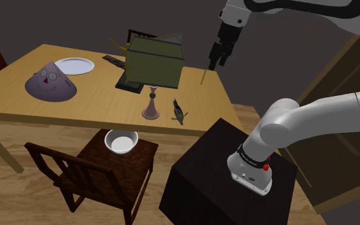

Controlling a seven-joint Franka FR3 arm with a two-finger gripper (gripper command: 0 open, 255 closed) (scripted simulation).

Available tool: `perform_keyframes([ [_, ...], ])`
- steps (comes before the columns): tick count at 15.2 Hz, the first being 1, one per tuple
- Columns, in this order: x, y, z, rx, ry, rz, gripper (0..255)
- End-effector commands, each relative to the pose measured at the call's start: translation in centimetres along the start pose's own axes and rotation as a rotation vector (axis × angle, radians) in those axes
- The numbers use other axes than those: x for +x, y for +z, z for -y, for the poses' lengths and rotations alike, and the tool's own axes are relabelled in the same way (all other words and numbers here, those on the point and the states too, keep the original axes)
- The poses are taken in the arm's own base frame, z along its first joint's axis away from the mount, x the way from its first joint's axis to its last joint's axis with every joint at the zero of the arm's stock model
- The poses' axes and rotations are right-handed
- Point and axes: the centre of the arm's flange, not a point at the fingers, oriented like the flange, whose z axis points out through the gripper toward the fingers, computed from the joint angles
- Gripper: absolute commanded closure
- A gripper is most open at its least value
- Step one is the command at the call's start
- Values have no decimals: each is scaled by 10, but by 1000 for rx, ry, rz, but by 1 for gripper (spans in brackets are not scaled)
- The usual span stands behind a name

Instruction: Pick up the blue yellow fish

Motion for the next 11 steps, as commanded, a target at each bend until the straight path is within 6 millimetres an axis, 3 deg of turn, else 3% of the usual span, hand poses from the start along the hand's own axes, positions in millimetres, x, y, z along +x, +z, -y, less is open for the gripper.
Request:
perform_keyframes([
  [1,0,0,0,0,0,0,0],
  [11,35,119,-40,58,379,-75,0],
])
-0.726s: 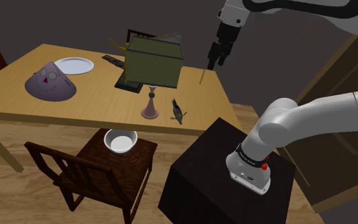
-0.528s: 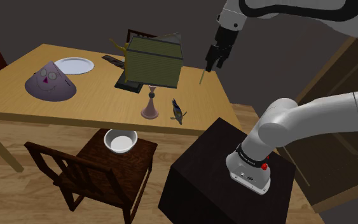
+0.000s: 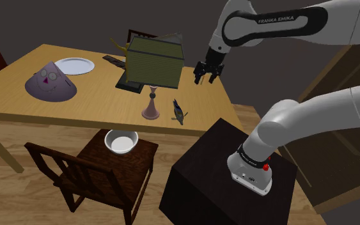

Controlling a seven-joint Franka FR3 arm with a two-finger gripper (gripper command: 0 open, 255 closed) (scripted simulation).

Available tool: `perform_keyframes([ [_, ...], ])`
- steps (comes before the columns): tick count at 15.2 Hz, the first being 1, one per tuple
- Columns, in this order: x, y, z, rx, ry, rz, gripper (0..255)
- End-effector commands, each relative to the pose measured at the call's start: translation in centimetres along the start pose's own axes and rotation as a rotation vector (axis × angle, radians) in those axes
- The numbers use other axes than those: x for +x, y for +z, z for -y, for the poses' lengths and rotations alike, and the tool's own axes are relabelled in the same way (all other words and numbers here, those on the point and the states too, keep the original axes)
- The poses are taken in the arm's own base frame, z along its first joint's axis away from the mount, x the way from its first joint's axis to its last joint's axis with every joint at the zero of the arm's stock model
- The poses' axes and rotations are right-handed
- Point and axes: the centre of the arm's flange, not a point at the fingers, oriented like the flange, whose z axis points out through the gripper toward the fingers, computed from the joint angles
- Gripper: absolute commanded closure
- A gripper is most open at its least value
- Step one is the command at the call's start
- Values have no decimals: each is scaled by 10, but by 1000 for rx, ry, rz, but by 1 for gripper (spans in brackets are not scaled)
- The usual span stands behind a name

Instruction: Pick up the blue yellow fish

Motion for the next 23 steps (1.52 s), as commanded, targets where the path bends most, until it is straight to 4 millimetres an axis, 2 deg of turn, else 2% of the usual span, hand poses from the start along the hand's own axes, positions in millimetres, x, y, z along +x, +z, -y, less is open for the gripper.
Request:
perform_keyframes([
  [1,7,26,-10,12,79,-20,0],
  [20,65,253,-92,123,800,-162,0],
  [23,66,266,-94,125,810,-165,0],
])
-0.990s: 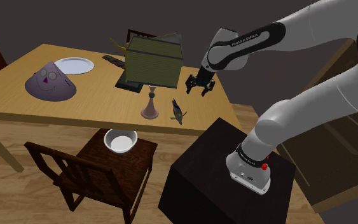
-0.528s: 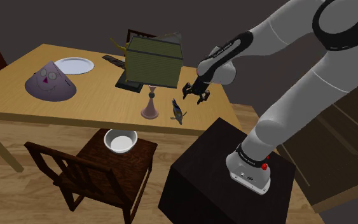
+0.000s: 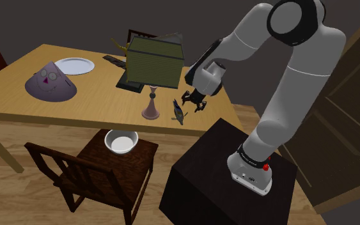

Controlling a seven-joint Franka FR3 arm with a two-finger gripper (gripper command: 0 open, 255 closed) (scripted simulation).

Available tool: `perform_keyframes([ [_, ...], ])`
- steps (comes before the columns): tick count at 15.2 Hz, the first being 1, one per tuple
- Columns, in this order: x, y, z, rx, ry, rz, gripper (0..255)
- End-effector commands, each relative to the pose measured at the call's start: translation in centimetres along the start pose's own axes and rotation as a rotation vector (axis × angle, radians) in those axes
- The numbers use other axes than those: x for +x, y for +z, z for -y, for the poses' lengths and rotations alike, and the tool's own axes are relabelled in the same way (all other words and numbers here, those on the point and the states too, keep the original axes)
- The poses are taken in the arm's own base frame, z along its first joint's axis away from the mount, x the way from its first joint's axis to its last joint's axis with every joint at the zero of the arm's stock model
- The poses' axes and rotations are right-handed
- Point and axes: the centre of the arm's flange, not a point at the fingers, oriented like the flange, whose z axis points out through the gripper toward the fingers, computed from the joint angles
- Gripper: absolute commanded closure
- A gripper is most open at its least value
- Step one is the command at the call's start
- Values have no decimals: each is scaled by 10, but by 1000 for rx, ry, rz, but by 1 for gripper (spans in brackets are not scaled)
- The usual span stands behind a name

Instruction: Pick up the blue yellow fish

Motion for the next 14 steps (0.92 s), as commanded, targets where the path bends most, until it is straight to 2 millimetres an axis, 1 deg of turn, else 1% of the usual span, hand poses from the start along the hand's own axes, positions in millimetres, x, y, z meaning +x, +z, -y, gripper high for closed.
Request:
perform_keyframes([
  [1,0,13,-5,0,10,-2,0],
  [4,0,28,-9,0,10,-2,0],
  [5,-1,36,-12,0,10,-2,0],
  [7,-1,36,-12,0,10,-2,0],
  [8,0,36,-11,0,10,-2,255],
  [14,0,36,-11,0,10,-2,255],
])
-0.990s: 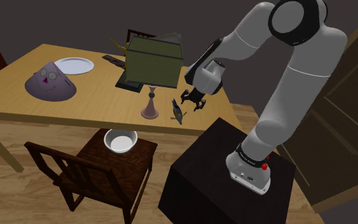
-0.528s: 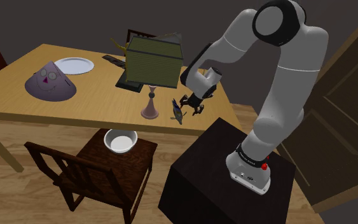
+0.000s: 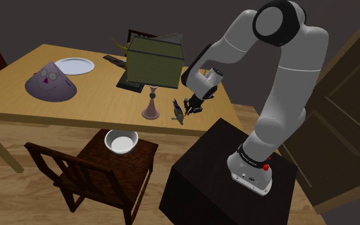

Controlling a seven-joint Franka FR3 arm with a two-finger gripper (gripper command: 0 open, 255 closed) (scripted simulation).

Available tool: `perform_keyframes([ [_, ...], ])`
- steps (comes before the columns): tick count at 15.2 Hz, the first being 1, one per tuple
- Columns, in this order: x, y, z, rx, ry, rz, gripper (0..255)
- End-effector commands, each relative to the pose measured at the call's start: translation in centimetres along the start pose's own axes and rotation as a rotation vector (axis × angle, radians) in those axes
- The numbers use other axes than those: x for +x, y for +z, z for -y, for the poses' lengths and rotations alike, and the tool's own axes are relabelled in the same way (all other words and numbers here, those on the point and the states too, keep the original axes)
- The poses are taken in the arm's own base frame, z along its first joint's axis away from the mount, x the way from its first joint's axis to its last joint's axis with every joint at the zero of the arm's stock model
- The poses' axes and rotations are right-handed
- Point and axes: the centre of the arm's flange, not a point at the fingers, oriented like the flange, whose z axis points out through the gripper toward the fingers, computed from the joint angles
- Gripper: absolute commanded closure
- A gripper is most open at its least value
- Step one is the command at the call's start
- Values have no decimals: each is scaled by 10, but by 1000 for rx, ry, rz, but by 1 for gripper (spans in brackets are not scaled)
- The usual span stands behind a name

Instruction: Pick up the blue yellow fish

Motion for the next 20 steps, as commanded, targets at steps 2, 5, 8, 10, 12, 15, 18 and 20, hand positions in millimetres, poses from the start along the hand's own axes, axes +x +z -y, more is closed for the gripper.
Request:
perform_keyframes([
  [2,0,0,0,0,0,0,255],
  [5,0,-9,3,0,0,0,255],
  [8,0,-25,7,0,0,0,255],
  [10,1,-35,9,0,0,0,255],
  [12,1,-45,12,0,0,0,255],
  [15,1,-61,16,0,0,0,255],
  [18,2,-76,20,0,0,0,255],
  [20,2,-77,20,0,0,0,255],
])
